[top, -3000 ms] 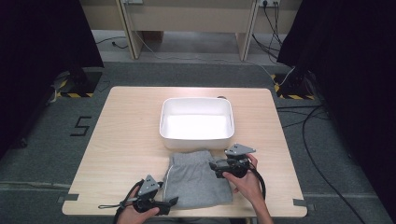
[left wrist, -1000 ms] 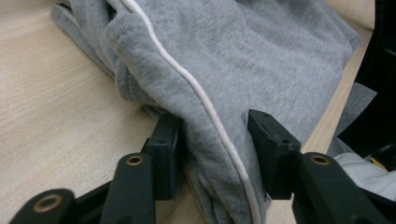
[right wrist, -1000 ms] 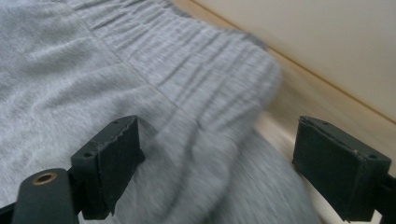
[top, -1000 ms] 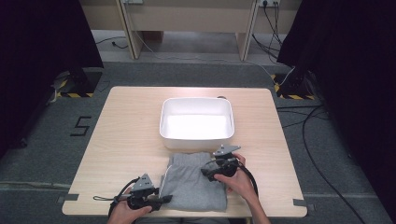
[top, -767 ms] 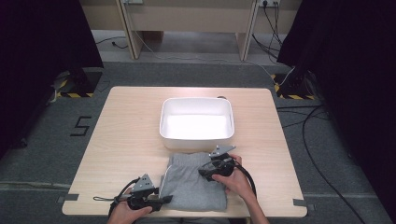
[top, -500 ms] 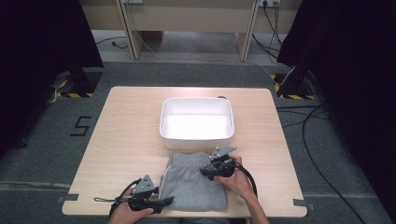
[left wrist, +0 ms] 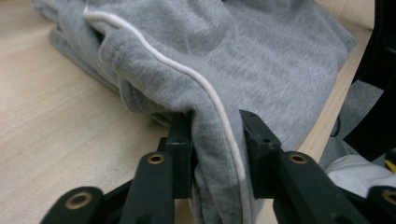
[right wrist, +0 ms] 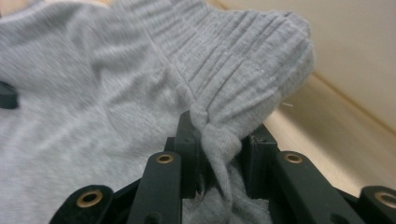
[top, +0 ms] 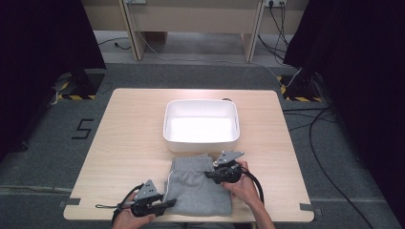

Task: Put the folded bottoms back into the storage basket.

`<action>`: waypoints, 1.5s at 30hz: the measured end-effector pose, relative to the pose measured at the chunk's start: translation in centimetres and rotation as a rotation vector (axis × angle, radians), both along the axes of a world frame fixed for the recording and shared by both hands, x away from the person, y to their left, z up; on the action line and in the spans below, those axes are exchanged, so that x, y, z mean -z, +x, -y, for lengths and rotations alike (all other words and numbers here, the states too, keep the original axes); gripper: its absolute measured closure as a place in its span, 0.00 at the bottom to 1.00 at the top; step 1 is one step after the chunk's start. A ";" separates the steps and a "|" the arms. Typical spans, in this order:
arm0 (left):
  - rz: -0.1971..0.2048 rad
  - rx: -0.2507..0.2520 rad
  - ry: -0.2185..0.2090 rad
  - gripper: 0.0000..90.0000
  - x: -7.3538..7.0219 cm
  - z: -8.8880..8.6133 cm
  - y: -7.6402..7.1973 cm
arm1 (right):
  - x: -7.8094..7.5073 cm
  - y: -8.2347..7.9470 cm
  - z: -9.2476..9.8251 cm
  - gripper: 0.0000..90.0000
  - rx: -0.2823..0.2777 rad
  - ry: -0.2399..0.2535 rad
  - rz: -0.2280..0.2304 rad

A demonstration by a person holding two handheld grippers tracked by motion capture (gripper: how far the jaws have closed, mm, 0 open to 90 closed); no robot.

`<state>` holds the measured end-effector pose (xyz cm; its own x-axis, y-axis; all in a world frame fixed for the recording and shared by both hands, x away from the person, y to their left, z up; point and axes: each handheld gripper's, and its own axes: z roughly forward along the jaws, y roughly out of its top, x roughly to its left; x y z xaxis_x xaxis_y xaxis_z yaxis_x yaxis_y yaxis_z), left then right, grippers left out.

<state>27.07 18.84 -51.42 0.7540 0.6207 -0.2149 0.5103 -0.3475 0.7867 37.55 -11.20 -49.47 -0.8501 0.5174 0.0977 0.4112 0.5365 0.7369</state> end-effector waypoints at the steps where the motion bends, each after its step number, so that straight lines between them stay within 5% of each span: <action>1: 0.004 0.003 -0.005 0.77 -0.3 0.0 -0.1 | -0.3 -0.1 0.0 0.81 -0.006 0.009 0.014; 15: 0.071 0.041 -0.074 0.78 -4.6 -0.1 -0.9 | -5.4 -2.1 0.8 0.82 -0.023 0.091 0.129; 19: 0.063 0.043 -0.097 0.78 -5.8 -0.4 -0.5 | -6.7 -2.0 1.1 0.82 -0.026 0.102 0.126; 29: 0.112 0.050 -0.093 0.78 -9.4 -0.3 1.1 | -9.8 -0.8 1.3 0.82 -0.025 0.111 0.173; 45: 0.123 0.036 -0.092 0.78 -13.0 0.1 4.9 | -14.1 3.0 1.5 0.82 -0.022 0.100 0.189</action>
